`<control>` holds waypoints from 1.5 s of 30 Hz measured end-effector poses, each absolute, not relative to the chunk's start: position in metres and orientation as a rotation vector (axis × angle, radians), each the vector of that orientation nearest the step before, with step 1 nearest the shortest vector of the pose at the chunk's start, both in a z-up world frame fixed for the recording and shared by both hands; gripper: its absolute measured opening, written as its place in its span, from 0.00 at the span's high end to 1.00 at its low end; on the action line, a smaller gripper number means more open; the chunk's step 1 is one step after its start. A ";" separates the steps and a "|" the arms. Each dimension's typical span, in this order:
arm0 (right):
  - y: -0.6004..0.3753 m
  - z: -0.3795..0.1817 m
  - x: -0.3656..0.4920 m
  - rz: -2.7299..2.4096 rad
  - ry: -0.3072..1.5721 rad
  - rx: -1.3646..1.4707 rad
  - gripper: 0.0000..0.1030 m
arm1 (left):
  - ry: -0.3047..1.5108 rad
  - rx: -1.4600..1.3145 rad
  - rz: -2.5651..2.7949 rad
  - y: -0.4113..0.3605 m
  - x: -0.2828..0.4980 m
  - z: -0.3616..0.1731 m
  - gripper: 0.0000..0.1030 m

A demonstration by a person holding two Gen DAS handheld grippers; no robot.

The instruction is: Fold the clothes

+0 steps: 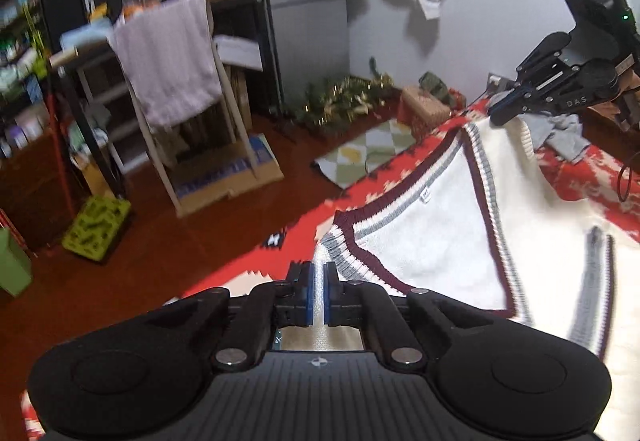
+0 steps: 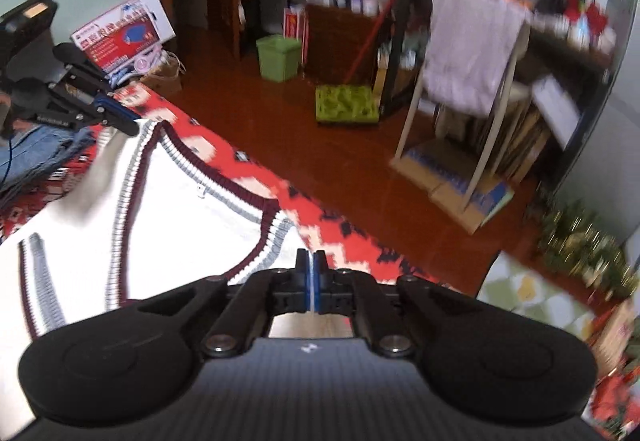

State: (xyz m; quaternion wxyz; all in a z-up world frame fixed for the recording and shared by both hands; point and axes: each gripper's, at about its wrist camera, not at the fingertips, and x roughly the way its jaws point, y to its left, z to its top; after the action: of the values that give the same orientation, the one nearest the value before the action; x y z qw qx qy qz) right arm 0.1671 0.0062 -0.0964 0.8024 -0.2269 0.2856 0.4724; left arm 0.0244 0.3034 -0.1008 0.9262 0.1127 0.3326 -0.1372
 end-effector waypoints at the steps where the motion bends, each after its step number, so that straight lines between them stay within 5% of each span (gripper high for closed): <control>1: -0.001 -0.085 0.153 1.015 0.584 -0.492 0.99 | 0.663 0.234 -0.278 0.301 0.013 -0.092 0.97; 13: -0.092 -0.027 -0.048 1.055 0.408 -0.574 0.99 | 0.530 0.335 -0.344 0.244 -0.160 -0.037 0.97; 23: -0.120 -0.132 -0.162 1.085 0.567 -0.730 0.98 | 0.718 0.392 -0.409 0.191 -0.241 -0.126 0.95; 34: -0.152 -0.157 -0.162 1.033 0.699 -0.608 0.96 | 0.826 0.334 -0.394 0.195 -0.269 -0.156 0.89; 39: -0.168 -0.139 -0.127 0.976 0.764 -0.359 0.93 | 0.793 0.095 -0.326 0.228 -0.266 -0.131 0.70; 45: -0.185 -0.131 -0.086 0.879 0.806 -0.088 0.90 | 0.767 -0.194 -0.193 0.273 -0.234 -0.122 0.69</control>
State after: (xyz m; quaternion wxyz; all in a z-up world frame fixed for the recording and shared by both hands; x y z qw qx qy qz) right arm -0.0858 -0.1855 -0.1306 0.8265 -0.0415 0.3793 0.4139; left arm -0.2342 0.2727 -0.1222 0.9182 -0.0945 0.3731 -0.0939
